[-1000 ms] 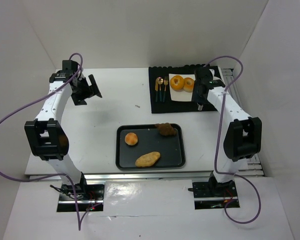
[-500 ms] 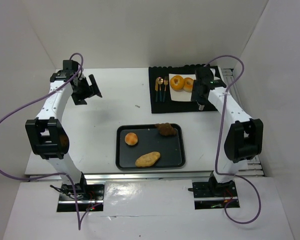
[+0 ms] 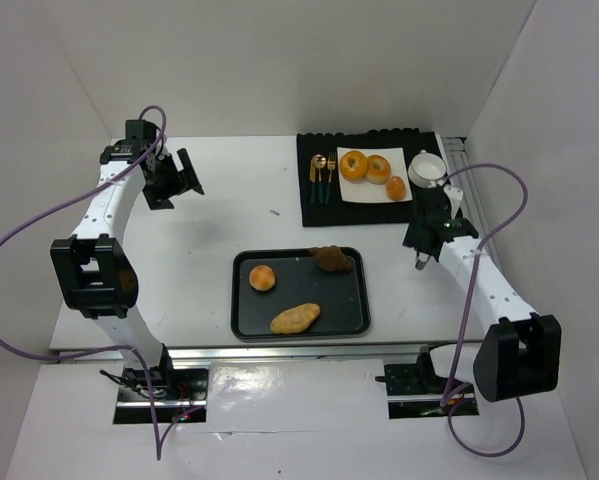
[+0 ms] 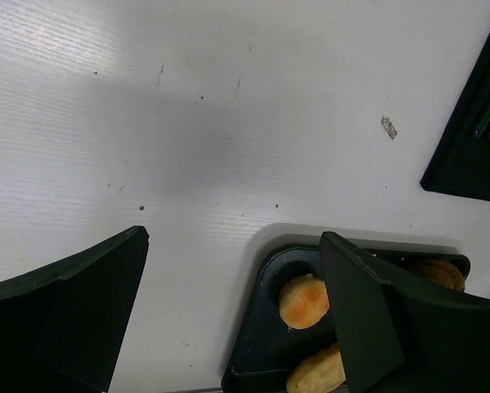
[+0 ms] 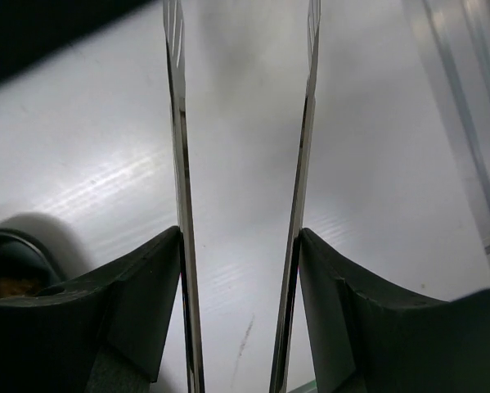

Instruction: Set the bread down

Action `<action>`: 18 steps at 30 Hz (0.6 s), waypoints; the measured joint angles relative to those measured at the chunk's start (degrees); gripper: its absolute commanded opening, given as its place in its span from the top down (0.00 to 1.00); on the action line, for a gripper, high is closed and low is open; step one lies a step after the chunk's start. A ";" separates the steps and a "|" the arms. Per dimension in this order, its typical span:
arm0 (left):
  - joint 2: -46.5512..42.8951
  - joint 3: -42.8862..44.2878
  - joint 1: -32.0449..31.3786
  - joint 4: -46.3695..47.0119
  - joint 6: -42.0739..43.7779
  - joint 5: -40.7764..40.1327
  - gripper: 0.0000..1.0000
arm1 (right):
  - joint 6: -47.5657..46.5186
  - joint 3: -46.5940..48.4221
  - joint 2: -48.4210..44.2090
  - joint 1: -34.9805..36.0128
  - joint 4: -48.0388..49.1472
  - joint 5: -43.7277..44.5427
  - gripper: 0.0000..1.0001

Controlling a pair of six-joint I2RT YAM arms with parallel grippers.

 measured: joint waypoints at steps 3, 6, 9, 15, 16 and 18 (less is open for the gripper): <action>0.00 0.00 0.00 -0.02 0.00 0.00 0.01 | 0.85 -6.19 0.02 -0.31 2.93 -1.33 0.36; 0.00 0.00 0.00 -0.02 0.00 0.17 0.01 | 1.51 -9.03 0.33 -0.35 6.75 -2.45 0.36; 0.00 0.00 0.00 -0.02 0.02 0.42 0.01 | 2.23 -10.60 1.64 -0.37 10.75 -2.89 0.27; 0.00 0.00 0.00 -0.02 0.00 1.03 0.01 | 4.35 -14.19 4.85 -0.74 13.92 -3.06 0.09; 0.00 0.00 0.00 -0.02 0.02 1.03 0.01 | 4.79 -14.71 5.03 -0.85 14.01 -3.13 0.02; 0.00 0.00 0.00 -0.04 0.02 1.03 0.01 | 5.29 -14.82 5.07 -1.07 13.86 -3.13 0.00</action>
